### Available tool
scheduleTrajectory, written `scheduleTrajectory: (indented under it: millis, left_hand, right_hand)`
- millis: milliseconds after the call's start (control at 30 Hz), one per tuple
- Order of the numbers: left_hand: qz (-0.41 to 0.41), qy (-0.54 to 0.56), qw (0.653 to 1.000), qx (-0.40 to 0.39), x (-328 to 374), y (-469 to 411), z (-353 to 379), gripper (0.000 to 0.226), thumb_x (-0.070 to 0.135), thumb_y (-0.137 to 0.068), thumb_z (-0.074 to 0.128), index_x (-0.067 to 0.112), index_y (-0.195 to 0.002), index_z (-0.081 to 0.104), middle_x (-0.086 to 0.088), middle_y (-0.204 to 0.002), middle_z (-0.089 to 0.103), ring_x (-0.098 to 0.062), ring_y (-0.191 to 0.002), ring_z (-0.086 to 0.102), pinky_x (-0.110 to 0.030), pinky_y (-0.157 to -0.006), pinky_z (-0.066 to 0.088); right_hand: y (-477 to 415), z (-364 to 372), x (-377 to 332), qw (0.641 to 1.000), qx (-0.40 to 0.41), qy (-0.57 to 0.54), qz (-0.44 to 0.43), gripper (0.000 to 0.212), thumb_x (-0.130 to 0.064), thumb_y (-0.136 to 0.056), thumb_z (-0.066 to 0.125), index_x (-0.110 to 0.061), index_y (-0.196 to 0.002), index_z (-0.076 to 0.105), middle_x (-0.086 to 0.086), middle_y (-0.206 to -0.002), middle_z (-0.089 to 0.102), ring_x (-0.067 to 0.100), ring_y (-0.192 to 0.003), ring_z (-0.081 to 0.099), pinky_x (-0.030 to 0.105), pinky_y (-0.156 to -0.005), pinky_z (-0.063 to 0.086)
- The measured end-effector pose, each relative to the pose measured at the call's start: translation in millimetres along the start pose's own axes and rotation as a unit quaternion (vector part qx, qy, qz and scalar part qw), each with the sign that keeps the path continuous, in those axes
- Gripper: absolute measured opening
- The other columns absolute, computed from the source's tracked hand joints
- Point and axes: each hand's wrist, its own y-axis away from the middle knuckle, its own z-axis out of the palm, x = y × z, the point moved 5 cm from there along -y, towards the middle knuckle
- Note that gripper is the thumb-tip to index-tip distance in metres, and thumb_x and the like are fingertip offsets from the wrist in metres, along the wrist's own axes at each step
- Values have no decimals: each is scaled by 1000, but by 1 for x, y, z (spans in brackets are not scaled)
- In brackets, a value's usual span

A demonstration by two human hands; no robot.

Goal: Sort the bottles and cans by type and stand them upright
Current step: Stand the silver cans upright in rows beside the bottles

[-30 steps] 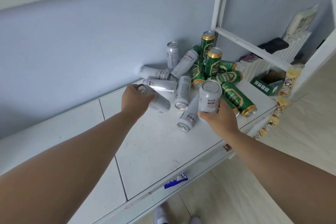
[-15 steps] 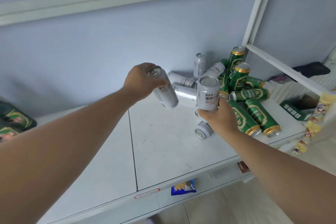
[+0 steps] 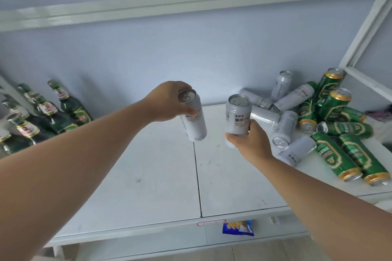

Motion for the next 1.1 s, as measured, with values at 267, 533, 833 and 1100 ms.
scheduleTrajectory:
  millis: [267,533,833,1100]
  left_hand:
    - [-4,-42,999,-20,-98,46,-57,47,33,-77,83,30,-120,64,13,-109,66,-11,-95,63,-27,-70,54]
    - [0,-63,997,-32,-185,87,-94,44,25,-82,79,27,-123,62,10,-114,66,-15,-100,63,-33,-82,57]
    - [2,-75,996,-48,-232,95,-110,43,25,-81,79,29,-120,61,10,-112,66,-18,-100,64,-39,-84,57]
    - [-20,-88,994,-59,-262,68,-109,43,26,-84,77,28,-124,59,9,-112,66,-18,-100,62,-34,-86,54]
  right_hand:
    - [41,107,-65,999,-38,-2,-10,43,-37,-73,82,-19,-103,57,-12,-91,62,15,-81,62,30,-63,46]
    - [78,192,-110,998,-61,3,-12,43,-45,-68,81,-20,-96,60,-8,-86,68,12,-76,66,28,-56,46]
    - [91,233,-135,996,-78,28,-12,45,-42,-71,83,-18,-101,59,-9,-89,67,12,-79,65,26,-57,45]
    - [61,268,-137,995,-90,47,-16,54,-45,-68,83,-16,-103,54,-8,-92,64,18,-82,65,36,-66,54]
